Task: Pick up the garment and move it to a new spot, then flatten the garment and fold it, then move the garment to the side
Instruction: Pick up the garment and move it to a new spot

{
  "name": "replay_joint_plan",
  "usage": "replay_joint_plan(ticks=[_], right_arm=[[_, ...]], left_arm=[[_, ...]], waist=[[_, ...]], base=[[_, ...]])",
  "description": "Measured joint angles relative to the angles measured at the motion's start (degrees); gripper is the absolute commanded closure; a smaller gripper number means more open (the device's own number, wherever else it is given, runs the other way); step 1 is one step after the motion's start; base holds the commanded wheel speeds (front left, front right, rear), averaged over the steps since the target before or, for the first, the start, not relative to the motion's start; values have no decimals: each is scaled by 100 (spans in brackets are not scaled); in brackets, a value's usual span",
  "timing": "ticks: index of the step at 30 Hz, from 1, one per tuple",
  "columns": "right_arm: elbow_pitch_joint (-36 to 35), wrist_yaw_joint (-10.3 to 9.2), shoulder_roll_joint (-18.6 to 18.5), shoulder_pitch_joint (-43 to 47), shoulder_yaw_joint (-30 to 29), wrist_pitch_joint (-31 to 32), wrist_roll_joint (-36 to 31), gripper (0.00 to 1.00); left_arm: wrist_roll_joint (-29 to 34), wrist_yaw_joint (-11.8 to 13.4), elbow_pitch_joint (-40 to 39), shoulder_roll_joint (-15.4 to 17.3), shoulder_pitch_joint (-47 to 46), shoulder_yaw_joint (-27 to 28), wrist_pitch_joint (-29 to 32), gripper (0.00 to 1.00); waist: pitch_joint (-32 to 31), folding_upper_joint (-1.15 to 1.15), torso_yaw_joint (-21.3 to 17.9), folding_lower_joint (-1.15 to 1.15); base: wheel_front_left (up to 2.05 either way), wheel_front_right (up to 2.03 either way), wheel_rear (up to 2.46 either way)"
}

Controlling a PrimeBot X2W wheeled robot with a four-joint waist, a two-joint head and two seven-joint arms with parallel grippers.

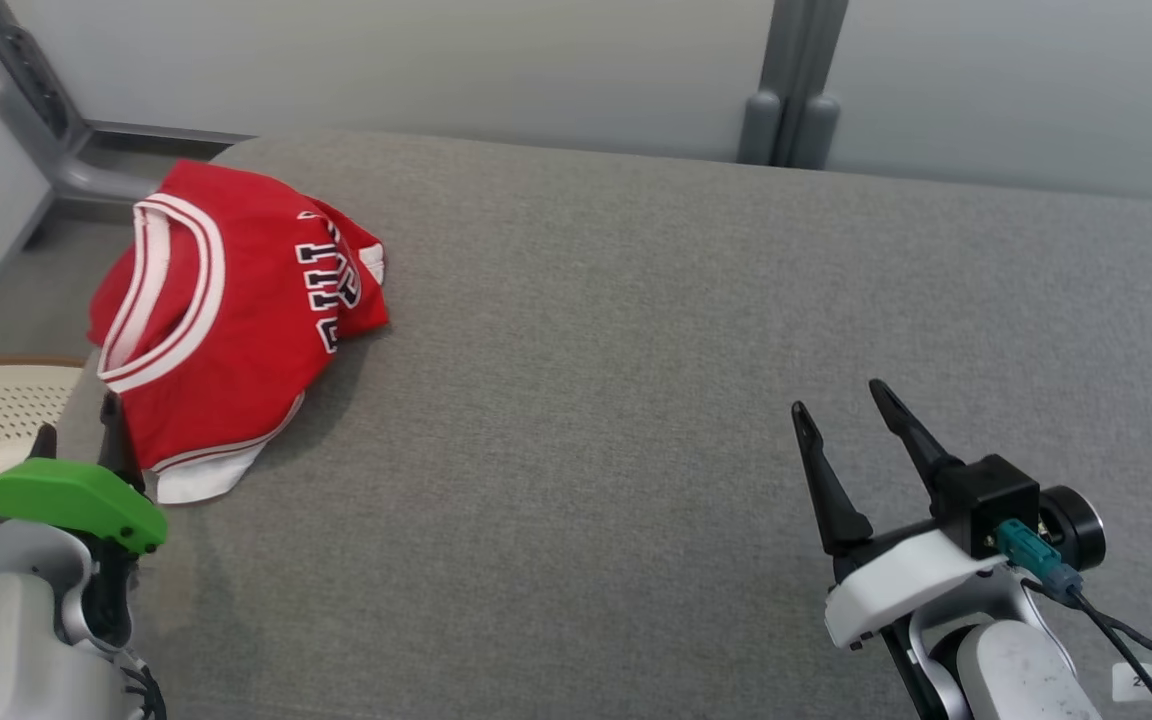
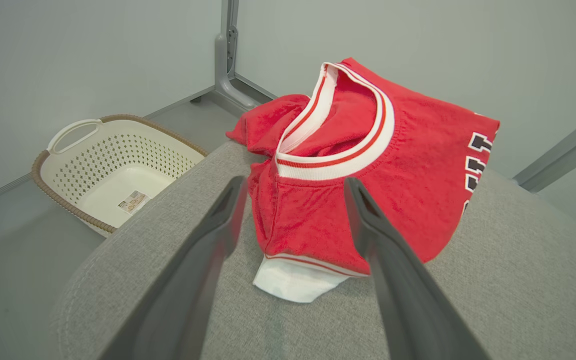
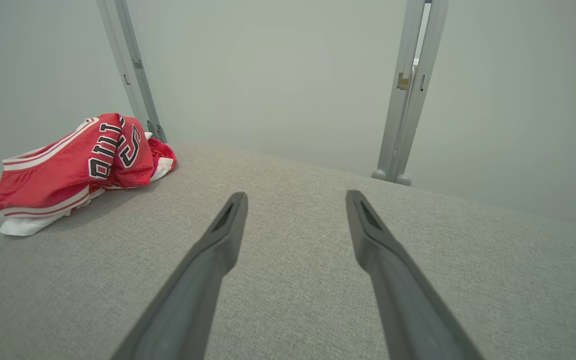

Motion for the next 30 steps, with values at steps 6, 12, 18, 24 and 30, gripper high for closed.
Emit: replay_joint_plan(ticks=[6, 12, 18, 24, 30], right_arm=[[-501, 0, -170, -113, 223, 307, -137, 0], [-875, 0, -376, -114, 241, 488, -92, 0], [-901, 0, -366, -109, 223, 504, -1, 0], [-539, 0, -177, -167, 348, 260, 149, 0], [-64, 0, -43, -197, 353, -90, 364, 0]], left_arm=[[-268, 51, 637, 263, -593, 270, 122, 0], [-244, 439, 1138, 517, -979, 324, 350, 0], [-211, 587, 1559, 647, -1271, 296, 503, 100], [-154, 337, 1602, 1013, -1518, 152, 679, 100], [178, -38, 1092, 1534, -1967, -212, 758, 100]], waist=[[506, 0, -382, 0], [996, 0, -736, 0], [1333, 0, -1041, 0], [1137, 0, -1214, 0], [653, 0, -1238, 0]], base=[[0, 0, 0], [0, 0, 0], [0, 0, 0], [0, 0, 0], [0, 0, 0]])
